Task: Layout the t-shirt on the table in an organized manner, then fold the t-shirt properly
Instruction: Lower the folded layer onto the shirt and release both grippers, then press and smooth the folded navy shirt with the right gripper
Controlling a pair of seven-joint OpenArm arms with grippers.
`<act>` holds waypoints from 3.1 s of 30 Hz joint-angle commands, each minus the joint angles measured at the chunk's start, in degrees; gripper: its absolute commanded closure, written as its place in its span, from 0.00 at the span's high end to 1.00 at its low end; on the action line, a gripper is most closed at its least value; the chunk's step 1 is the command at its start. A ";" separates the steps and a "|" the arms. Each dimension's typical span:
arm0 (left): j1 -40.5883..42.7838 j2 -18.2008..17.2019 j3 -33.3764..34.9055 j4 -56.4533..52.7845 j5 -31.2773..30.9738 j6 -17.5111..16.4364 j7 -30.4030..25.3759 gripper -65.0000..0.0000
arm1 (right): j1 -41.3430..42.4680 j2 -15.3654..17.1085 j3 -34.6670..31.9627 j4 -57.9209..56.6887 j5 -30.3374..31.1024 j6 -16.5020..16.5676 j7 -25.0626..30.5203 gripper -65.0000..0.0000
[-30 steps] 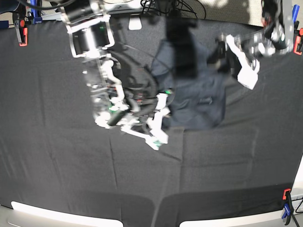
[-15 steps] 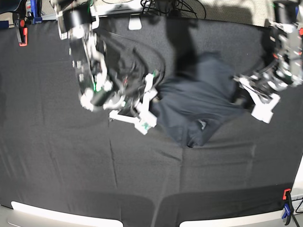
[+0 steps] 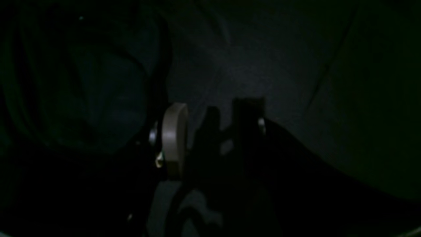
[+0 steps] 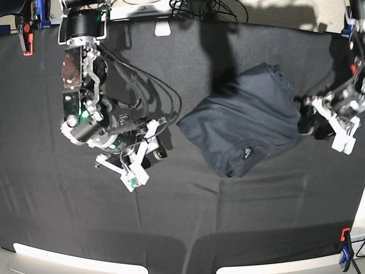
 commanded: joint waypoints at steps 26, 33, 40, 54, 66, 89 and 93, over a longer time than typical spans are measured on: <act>14.32 9.35 -2.38 5.86 5.73 -0.24 -1.57 0.45 | 1.55 -3.67 -5.40 -19.15 -8.79 -0.07 -0.52 0.38; 14.32 9.35 -2.38 5.88 5.79 -0.42 -2.43 0.45 | -4.70 -2.10 -5.40 -15.61 -3.76 0.24 -0.72 0.38; 14.25 9.16 -2.38 5.88 11.93 -0.39 -4.17 0.45 | -14.19 -2.10 -5.40 -0.94 -3.45 0.24 -1.25 0.38; 13.22 2.10 -2.45 9.55 0.83 -0.42 0.22 0.45 | -11.76 -1.95 -4.48 7.78 -4.22 -0.28 -0.33 0.38; 14.27 14.60 -2.27 17.68 4.04 -3.54 1.03 0.45 | -1.44 -3.26 -4.63 4.11 -1.18 -2.69 0.00 0.38; 14.47 11.39 -2.29 -0.81 5.70 -7.34 3.65 0.45 | 17.49 -10.54 -4.68 -34.23 -3.45 -2.62 3.63 0.38; 14.47 11.39 -2.29 -0.81 5.68 -7.34 5.20 0.45 | 21.14 -10.69 -4.68 -39.23 -3.96 -2.60 7.13 0.38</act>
